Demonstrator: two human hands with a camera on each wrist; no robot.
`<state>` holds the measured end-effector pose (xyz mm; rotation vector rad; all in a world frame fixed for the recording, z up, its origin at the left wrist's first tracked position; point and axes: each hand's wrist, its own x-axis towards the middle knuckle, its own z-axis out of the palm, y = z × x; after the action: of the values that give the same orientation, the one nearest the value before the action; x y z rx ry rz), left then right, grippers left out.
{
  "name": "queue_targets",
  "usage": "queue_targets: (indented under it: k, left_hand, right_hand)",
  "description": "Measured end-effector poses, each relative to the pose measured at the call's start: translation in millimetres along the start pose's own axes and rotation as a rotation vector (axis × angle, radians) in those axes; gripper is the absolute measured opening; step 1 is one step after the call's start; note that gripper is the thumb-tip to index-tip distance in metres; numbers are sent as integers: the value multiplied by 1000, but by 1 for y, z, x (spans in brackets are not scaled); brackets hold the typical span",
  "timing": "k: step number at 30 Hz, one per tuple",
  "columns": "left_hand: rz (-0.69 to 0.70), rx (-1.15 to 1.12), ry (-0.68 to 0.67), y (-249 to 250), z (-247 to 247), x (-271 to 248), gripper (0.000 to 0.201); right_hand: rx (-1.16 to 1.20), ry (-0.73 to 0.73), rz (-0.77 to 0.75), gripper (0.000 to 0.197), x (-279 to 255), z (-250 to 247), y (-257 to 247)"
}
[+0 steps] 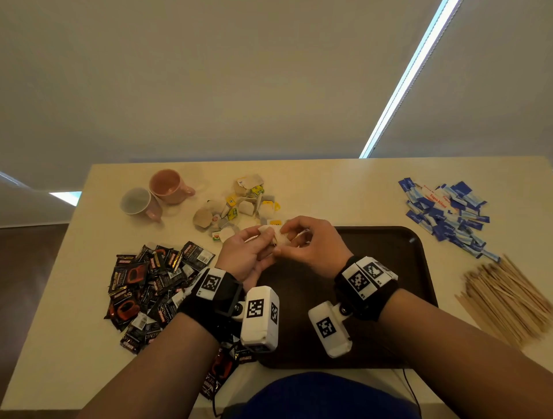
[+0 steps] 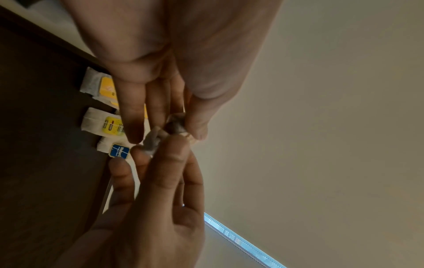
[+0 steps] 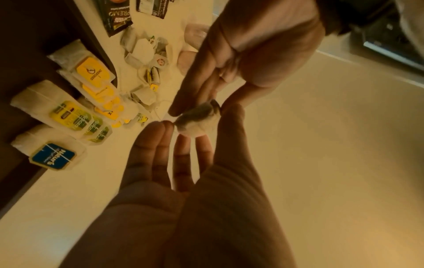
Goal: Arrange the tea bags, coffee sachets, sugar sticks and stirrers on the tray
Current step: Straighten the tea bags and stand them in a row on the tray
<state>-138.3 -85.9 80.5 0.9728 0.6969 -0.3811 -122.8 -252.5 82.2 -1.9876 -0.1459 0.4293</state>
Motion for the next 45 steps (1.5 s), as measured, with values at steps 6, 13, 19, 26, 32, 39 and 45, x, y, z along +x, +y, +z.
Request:
queue_targets:
  k: [6, 13, 19, 26, 32, 39, 45]
  left_hand:
    - [-20, 76, 2, 2, 0, 3, 25]
    - [29, 71, 80, 5, -1, 1, 25]
    - [12, 41, -21, 10, 1, -6, 20]
    - [34, 45, -207, 10, 1, -11, 44]
    - [35, 59, -149, 16, 6, -15, 22]
    - [-7, 142, -176, 25, -5, -9, 36]
    - [-91, 266, -210, 23, -1, -6, 41]
  right_hand:
    - [-120, 68, -53, 27, 0, 3, 2]
    - [591, 69, 276, 25, 1, -5, -1]
    - [820, 30, 387, 29, 0, -10, 1]
    - [711, 15, 322, 18, -1, -8, -6]
    - [244, 30, 104, 9, 1, -15, -9]
    - [-132, 32, -146, 2, 3, -24, -13]
    - [-77, -251, -216, 14, 5, -14, -28]
